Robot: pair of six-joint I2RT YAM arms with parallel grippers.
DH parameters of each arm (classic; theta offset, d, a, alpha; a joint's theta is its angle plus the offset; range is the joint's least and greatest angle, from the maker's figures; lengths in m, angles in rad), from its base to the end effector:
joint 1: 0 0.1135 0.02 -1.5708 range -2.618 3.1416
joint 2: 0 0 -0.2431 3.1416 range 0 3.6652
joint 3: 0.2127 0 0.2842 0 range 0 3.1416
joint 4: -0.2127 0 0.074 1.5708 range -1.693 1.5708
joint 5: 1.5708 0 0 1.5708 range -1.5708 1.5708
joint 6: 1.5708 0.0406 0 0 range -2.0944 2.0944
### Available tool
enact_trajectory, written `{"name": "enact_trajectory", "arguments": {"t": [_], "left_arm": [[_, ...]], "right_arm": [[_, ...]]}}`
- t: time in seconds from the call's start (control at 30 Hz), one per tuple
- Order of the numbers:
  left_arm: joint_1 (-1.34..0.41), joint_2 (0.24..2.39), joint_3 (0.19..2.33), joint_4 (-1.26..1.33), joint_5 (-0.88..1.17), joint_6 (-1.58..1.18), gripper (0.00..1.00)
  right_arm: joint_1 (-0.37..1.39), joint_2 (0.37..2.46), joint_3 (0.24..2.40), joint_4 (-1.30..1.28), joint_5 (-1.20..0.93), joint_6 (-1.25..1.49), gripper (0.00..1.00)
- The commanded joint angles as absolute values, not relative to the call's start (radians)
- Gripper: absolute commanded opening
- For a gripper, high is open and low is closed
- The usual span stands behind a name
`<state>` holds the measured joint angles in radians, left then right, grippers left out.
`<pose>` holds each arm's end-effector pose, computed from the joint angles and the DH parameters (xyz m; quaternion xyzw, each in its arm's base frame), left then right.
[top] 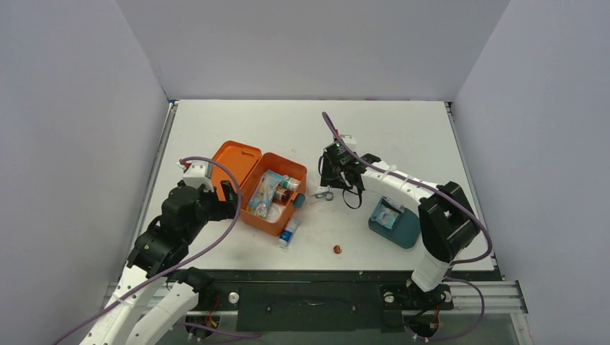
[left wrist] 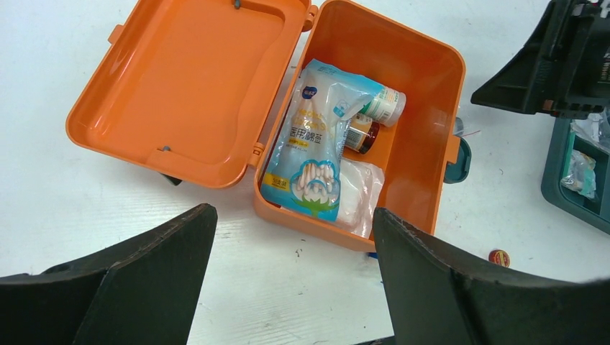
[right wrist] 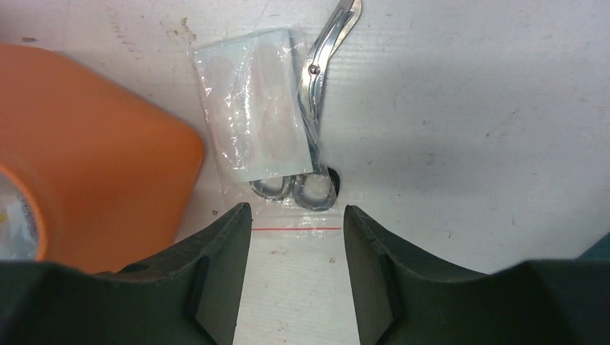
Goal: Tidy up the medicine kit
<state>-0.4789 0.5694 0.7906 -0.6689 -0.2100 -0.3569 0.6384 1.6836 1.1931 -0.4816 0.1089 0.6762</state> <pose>0.1598 -0.0734 0.3148 -0.0044 0.8436 -0.1338 0.5200 0.3119 0.2260 0.1826 0.0341 0.9536 0.1387 0.2649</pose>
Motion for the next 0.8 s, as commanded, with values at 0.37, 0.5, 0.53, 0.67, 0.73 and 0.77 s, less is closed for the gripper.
{"name": "enact_trajectory", "arguments": {"t": [0.37,0.5,0.53,0.67,0.73,0.77], "left_arm": [[-0.482,0.584,0.795,-0.622,-0.205,-0.345,0.78],[-0.482,0.584,0.795,-0.622,-0.208,-0.345,0.78],[-0.482,0.583,0.795,-0.623,-0.209,-0.345,0.78],[-0.482,0.584,0.796,-0.622,-0.210,-0.344,0.78],[-0.482,0.584,0.795,-0.623,-0.209,-0.344,0.78],[-0.482,0.584,0.795,-0.623,-0.209,-0.344,0.78]], "right_arm": [[0.581,1.843,1.272,-0.393,0.024,0.701,0.41],[0.580,1.865,1.284,-0.386,0.009,0.701,0.35],[0.580,1.871,1.286,-0.385,0.009,0.701,0.34],[0.580,1.882,1.294,-0.384,-0.013,0.702,0.27],[0.580,1.886,1.295,-0.383,-0.020,0.703,0.25],[0.580,1.890,1.296,-0.381,-0.023,0.704,0.24]]}}
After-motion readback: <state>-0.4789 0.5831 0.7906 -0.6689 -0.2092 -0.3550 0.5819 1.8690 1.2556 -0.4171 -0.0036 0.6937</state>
